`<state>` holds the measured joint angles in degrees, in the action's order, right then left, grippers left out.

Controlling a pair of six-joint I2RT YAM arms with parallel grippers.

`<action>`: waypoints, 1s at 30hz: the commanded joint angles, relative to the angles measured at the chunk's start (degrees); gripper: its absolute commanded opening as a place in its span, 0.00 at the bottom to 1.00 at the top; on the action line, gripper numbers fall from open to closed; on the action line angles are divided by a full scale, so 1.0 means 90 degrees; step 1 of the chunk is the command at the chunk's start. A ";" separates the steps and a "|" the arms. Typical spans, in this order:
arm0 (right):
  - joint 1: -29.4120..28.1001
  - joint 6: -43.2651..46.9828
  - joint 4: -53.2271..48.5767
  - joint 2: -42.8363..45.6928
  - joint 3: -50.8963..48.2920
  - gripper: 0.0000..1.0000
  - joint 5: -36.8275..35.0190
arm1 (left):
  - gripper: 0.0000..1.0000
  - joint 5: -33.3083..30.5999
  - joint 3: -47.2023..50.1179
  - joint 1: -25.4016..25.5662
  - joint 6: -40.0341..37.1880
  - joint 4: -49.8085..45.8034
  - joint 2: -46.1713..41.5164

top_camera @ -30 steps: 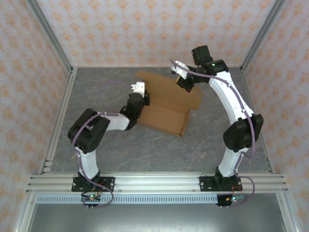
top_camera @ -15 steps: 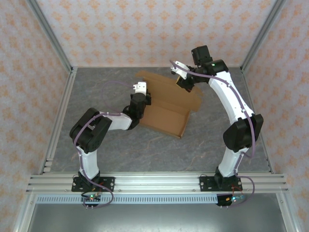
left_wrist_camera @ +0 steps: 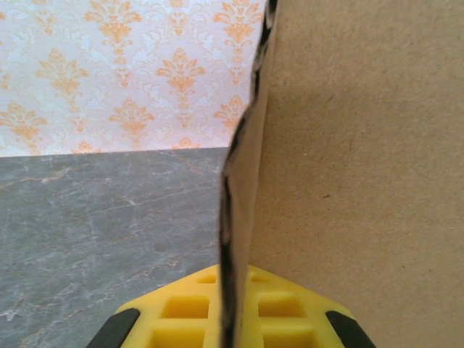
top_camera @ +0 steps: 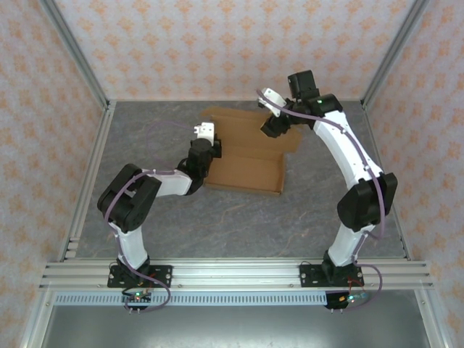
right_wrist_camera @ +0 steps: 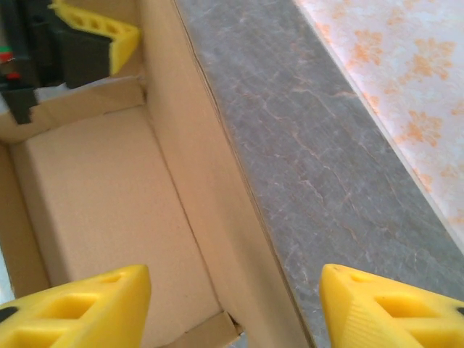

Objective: Fold the paper box

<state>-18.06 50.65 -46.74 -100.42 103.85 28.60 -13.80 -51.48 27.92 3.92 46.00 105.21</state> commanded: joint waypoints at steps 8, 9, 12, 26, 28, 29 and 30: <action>0.0763 -0.2488 0.2706 0.1709 -0.1826 0.77 -0.0495 | 0.00 0.0285 0.0431 -0.0347 -0.0158 0.0034 -0.0557; 0.0867 -0.2682 0.2906 0.1837 -0.2025 0.77 -0.0489 | 0.00 0.0297 0.0444 -0.0358 -0.0162 0.0043 -0.0548; 0.1182 -0.3156 0.3580 0.2220 -0.2843 0.77 -0.0437 | 0.00 0.0341 0.0479 -0.0433 -0.0143 0.0084 -0.0504; 0.1787 -0.3965 0.7975 0.0908 -0.5286 0.66 0.1635 | 0.00 0.0566 0.0378 -0.0526 -0.0153 -0.0052 -0.0449; 0.1792 -0.3851 0.8278 0.0592 -0.5225 0.66 0.1876 | 0.00 0.0584 0.0374 -0.0542 -0.0150 -0.0072 -0.0437; 0.1792 -0.3815 0.8340 0.0464 -0.5175 0.66 0.1953 | 0.00 0.0577 0.0378 -0.0536 -0.0144 -0.0081 -0.0437; 0.1791 -0.3769 0.8471 0.0328 -0.5137 0.65 0.2009 | 0.00 0.0577 0.0376 -0.0540 -0.0143 -0.0073 -0.0438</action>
<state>-2.09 15.66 19.51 -95.77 56.31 41.12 -8.97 -47.79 23.83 3.01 45.58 102.15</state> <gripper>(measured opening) 0.657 0.072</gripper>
